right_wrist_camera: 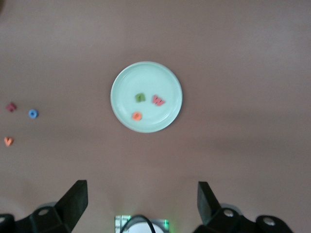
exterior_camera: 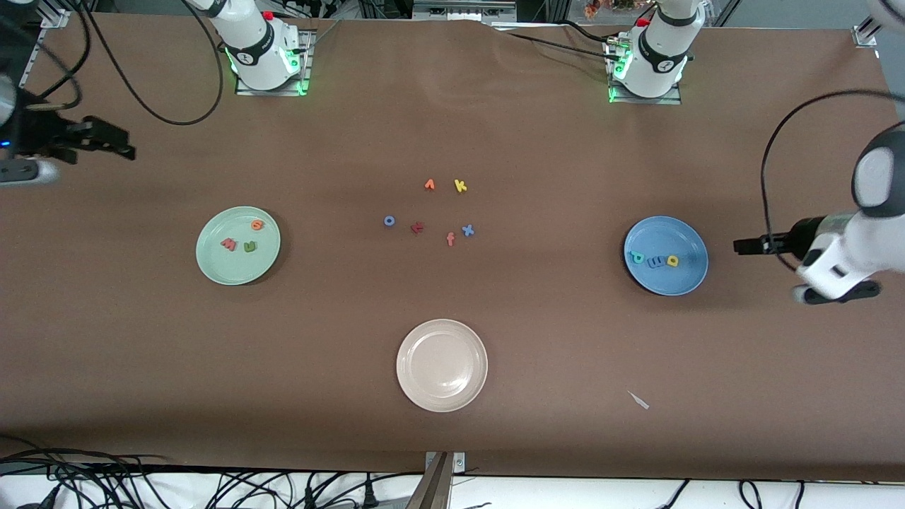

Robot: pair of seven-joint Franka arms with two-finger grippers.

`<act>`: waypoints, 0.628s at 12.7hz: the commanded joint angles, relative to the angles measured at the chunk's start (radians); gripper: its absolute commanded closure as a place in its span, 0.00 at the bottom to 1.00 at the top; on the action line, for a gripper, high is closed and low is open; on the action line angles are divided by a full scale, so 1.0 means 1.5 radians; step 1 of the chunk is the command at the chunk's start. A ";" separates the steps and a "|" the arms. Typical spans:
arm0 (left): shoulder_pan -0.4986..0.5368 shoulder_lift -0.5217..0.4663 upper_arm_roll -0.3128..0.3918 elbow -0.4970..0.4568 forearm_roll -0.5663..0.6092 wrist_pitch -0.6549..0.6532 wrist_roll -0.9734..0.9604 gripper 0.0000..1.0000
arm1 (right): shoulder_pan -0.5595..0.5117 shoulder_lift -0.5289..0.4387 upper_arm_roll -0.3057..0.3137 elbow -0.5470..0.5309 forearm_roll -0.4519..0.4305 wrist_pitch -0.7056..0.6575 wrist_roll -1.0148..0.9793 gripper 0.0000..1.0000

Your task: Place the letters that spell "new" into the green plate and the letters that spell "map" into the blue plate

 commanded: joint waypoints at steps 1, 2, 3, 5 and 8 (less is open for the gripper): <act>-0.102 -0.140 0.092 -0.064 -0.034 -0.030 0.001 0.00 | -0.045 -0.010 0.047 0.014 -0.001 0.043 0.000 0.00; -0.126 -0.160 0.111 -0.058 -0.033 -0.054 0.005 0.00 | -0.051 -0.022 0.058 0.009 -0.014 0.039 0.002 0.00; -0.132 -0.170 0.116 -0.047 -0.033 -0.072 0.007 0.00 | -0.052 -0.028 0.059 0.006 -0.013 0.030 0.004 0.00; -0.149 -0.178 0.117 -0.040 -0.033 -0.091 0.007 0.00 | -0.052 -0.037 0.060 -0.004 -0.012 0.017 0.053 0.00; -0.158 -0.178 0.116 -0.038 -0.031 -0.057 0.009 0.00 | -0.052 -0.068 0.060 -0.039 -0.013 0.018 0.087 0.00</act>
